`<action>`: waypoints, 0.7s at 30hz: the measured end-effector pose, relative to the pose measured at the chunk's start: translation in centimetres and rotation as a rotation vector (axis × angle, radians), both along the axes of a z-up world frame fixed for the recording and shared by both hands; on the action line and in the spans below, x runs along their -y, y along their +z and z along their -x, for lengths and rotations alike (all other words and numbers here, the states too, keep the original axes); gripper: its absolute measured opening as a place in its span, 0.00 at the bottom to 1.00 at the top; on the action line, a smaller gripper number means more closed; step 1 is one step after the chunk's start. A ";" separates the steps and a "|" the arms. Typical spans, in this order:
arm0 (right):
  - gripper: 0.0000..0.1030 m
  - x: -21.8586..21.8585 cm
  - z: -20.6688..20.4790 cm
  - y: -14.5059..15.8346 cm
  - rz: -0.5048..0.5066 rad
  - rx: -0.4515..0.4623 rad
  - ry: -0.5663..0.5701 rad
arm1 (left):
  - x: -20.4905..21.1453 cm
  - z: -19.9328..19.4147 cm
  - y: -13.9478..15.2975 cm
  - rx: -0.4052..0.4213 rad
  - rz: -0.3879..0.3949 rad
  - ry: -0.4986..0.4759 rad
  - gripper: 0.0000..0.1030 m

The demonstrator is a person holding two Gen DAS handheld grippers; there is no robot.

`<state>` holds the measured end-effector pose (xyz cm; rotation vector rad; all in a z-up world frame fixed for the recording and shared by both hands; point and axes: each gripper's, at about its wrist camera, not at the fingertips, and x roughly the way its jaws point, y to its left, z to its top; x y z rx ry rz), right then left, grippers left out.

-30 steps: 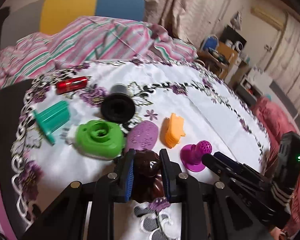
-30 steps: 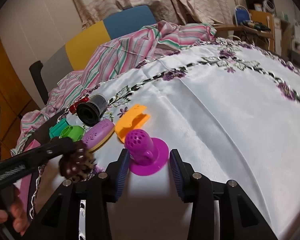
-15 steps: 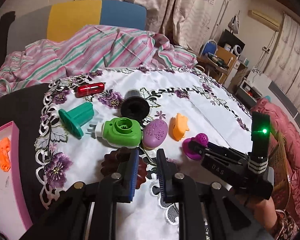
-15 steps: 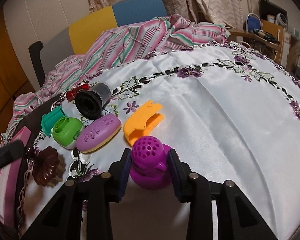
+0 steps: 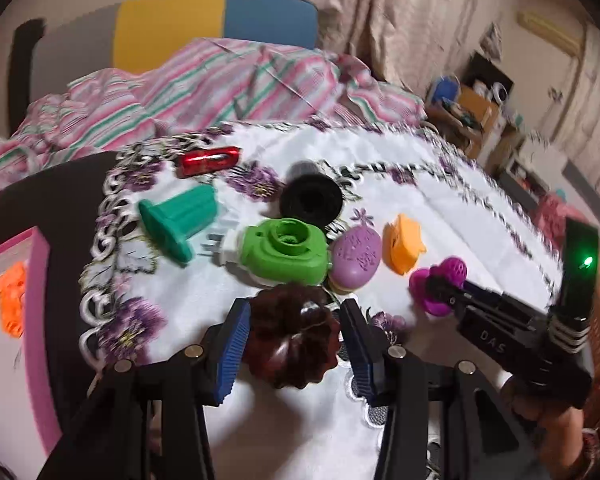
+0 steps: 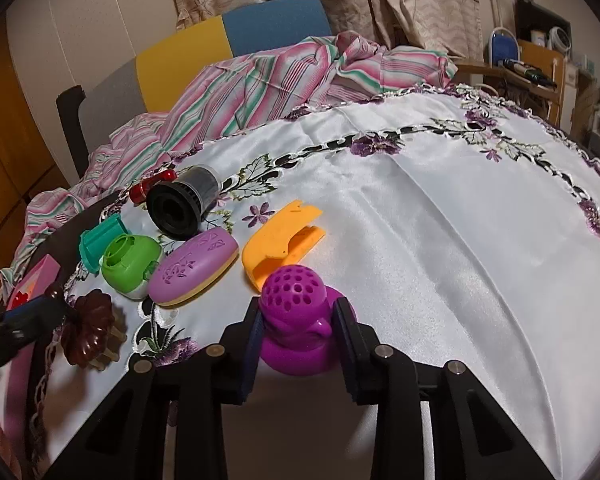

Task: Organize rigid objects
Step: 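Carry the brown stand into the tray and open the left gripper while the right carries the magenta toy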

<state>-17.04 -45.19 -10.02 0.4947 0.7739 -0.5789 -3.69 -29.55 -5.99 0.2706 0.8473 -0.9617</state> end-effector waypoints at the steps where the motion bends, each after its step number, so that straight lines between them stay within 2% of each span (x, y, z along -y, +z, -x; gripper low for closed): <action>1: 0.33 0.0 0.0 0.0 0.003 0.002 0.002 | 0.3 0.1 0.0 0.012 0.002 -0.013 0.41; 2: 0.33 -0.1 0.1 0.0 0.008 0.005 0.002 | 0.4 0.2 -0.1 0.021 0.004 -0.019 0.30; 4: 0.33 -0.3 0.1 0.1 0.016 0.011 0.002 | 0.6 -0.1 -0.1 0.028 0.000 -0.010 0.22; 9: 0.32 -0.4 0.4 0.2 0.032 0.027 -0.008 | -0.9 -1.0 0.3 0.015 0.011 0.036 0.22; 13: 0.32 -0.5 0.5 0.3 0.041 0.037 -0.006 | -2.9 -1.6 0.9 -0.039 0.049 0.070 0.22; 21: 0.32 -1.1 0.6 0.8 0.067 0.052 0.010 | -7.8 -2.4 4.6 -0.042 0.147 0.119 0.22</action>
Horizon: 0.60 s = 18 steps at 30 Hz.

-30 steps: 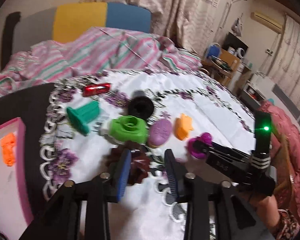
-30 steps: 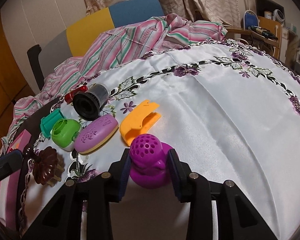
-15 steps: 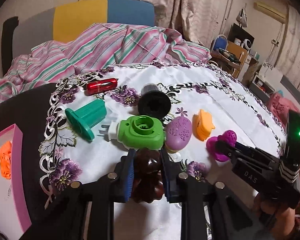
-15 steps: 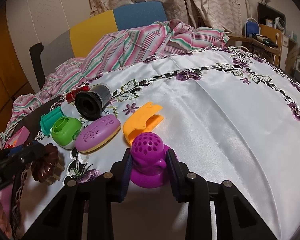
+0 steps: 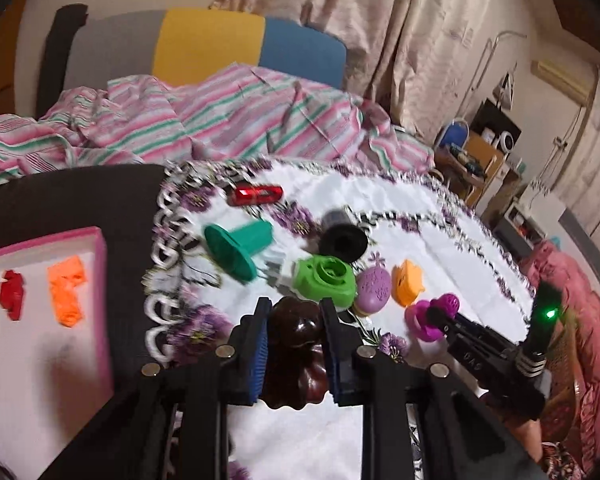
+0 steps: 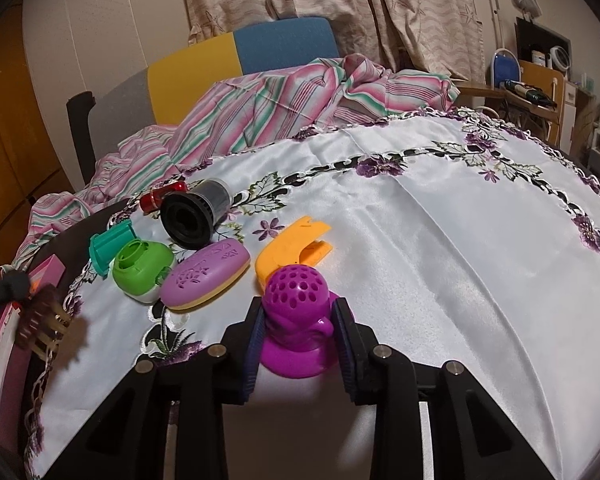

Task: Organize rigid objects
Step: 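Carry the brown stand into the tray and open the left gripper while the right carries the magenta toy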

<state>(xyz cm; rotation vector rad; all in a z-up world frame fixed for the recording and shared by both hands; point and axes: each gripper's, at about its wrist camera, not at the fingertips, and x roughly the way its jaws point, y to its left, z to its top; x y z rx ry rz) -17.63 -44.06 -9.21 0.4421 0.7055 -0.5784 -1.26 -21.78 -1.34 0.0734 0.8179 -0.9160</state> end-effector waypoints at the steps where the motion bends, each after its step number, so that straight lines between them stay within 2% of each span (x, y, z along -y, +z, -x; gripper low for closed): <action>1: 0.32 -0.1 0.0 0.0 0.002 0.001 0.001 | -0.7 -0.3 0.4 0.006 0.005 0.011 0.22; 8: 0.32 -0.5 0.0 0.5 0.023 -0.002 0.008 | -7.1 -3.8 1.1 0.011 -0.004 0.138 0.22; 18: 0.32 -1.7 -0.4 1.5 0.052 -0.020 0.026 | -15.5 -9.4 -1.5 -0.037 -0.048 0.323 0.22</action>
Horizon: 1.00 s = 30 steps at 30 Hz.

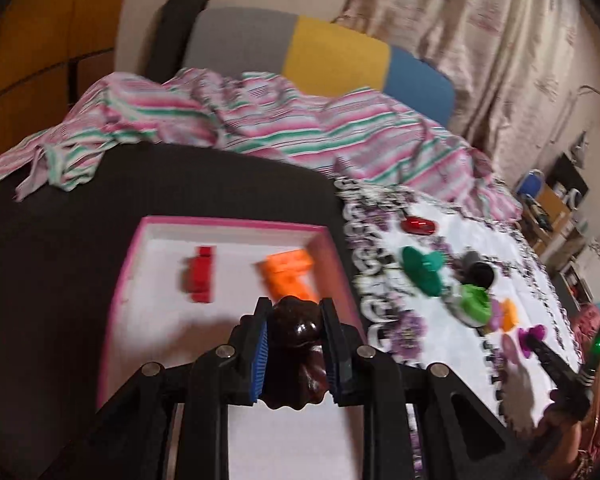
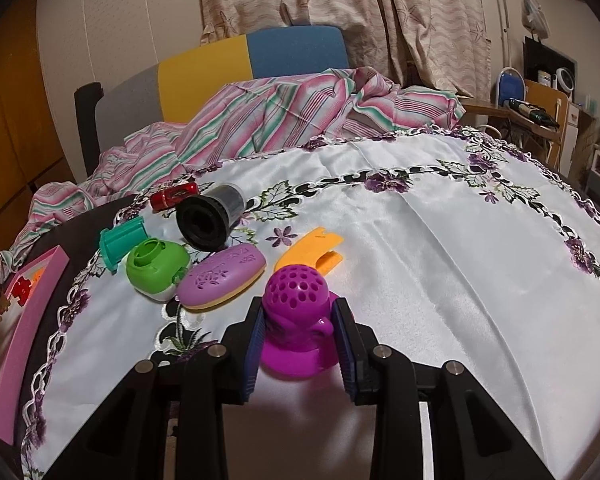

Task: Organize rigid objects
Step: 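Carry the brown stand into the tray and open the left gripper while the right carries the magenta toy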

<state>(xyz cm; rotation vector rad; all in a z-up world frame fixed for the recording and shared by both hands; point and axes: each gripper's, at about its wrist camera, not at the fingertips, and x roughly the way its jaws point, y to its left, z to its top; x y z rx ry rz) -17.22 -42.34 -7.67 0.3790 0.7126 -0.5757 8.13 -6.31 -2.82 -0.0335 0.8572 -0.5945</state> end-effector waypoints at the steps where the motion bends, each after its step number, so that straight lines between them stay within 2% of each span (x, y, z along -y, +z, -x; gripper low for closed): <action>1: 0.32 -0.2 -0.1 0.2 0.002 0.001 0.004 | -0.5 -0.4 -0.3 -0.008 0.001 0.012 0.22; 13: 0.32 -4.2 -1.7 3.8 0.000 0.069 0.072 | -3.6 -4.7 -2.2 -0.049 -0.031 0.126 0.22; 26: 0.32 -10.4 -4.7 6.1 -0.041 0.124 0.207 | -3.2 -8.8 -3.0 -0.024 -0.049 0.192 0.22; 30: 0.32 -12.0 -5.8 6.6 -0.042 0.135 0.250 | -3.5 -9.0 -1.8 0.001 -0.015 0.197 0.30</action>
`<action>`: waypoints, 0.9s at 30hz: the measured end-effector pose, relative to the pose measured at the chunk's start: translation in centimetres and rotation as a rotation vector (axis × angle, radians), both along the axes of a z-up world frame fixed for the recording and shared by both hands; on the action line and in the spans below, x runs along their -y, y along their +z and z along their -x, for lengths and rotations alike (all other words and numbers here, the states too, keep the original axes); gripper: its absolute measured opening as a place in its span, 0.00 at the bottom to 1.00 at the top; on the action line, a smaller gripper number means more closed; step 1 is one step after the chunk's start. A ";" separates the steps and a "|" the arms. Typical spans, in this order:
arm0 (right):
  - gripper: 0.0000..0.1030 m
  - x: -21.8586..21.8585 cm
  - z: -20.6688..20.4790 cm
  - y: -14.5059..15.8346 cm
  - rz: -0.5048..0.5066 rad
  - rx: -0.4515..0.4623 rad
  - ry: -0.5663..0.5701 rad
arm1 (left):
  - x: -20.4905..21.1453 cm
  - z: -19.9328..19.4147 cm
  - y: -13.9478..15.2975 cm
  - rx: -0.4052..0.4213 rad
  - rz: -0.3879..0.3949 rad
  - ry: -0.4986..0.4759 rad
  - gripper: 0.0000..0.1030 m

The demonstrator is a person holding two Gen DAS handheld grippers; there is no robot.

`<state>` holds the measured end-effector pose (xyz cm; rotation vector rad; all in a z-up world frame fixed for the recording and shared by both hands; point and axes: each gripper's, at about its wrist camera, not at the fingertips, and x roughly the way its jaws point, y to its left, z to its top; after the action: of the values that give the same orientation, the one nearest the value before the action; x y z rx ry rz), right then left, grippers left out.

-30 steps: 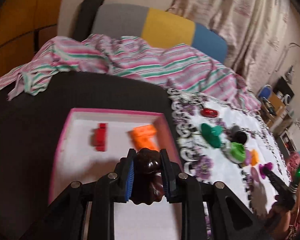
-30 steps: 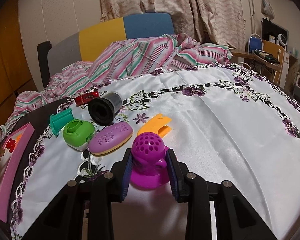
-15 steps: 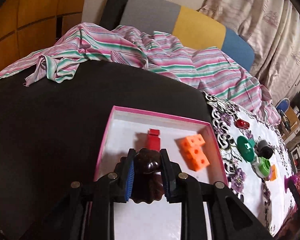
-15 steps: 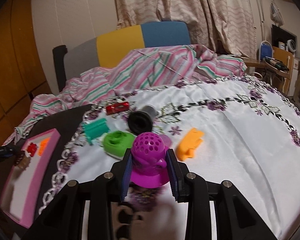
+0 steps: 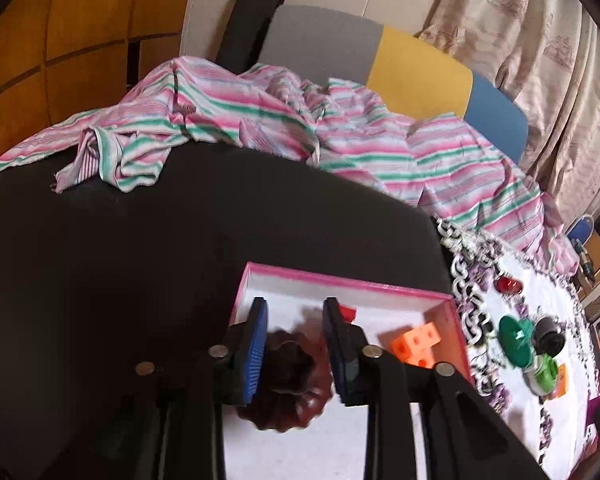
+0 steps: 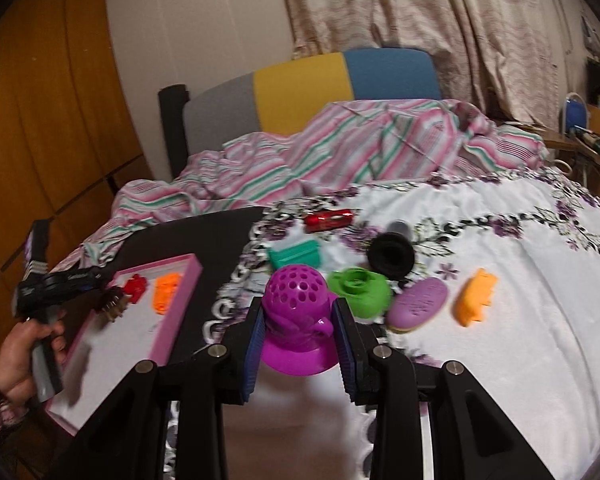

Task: Organize rigid objects
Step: 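Carry the brown stand into the tray and open the left gripper while the right carries the magenta toy, then lower the magenta suction-cup toy into the tray and open the right gripper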

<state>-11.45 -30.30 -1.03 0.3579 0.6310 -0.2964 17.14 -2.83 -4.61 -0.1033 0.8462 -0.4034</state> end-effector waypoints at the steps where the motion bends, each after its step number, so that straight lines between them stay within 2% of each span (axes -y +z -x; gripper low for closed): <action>1: 0.32 -0.4 -0.3 0.1 -0.004 0.003 0.009 | -0.1 0.2 0.3 0.003 0.008 -0.004 0.32; 4: 0.32 -1.5 -1.1 0.3 -0.021 0.013 0.040 | -0.6 1.2 1.3 0.015 0.013 -0.001 0.36; 8: 0.32 -3.4 -2.7 0.5 -0.035 0.016 0.092 | -1.4 2.9 1.9 0.003 0.005 -0.010 0.36; 17: 0.32 -9.5 -7.1 0.7 -0.042 0.001 0.266 | -4.0 7.5 1.3 -0.050 -0.002 -0.014 0.37; 23: 0.32 -13.6 -9.8 0.1 -0.031 -0.030 0.381 | -5.9 9.9 1.1 -0.049 0.007 -0.018 0.37; 27: 0.32 -15.1 -11.8 -1.0 -0.066 -0.077 0.425 | -7.1 10.7 0.8 -0.063 0.013 -0.010 0.37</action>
<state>0.35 -15.24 -2.08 0.2683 0.7761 0.1173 6.39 4.29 -3.85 -0.1241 0.9066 -0.4169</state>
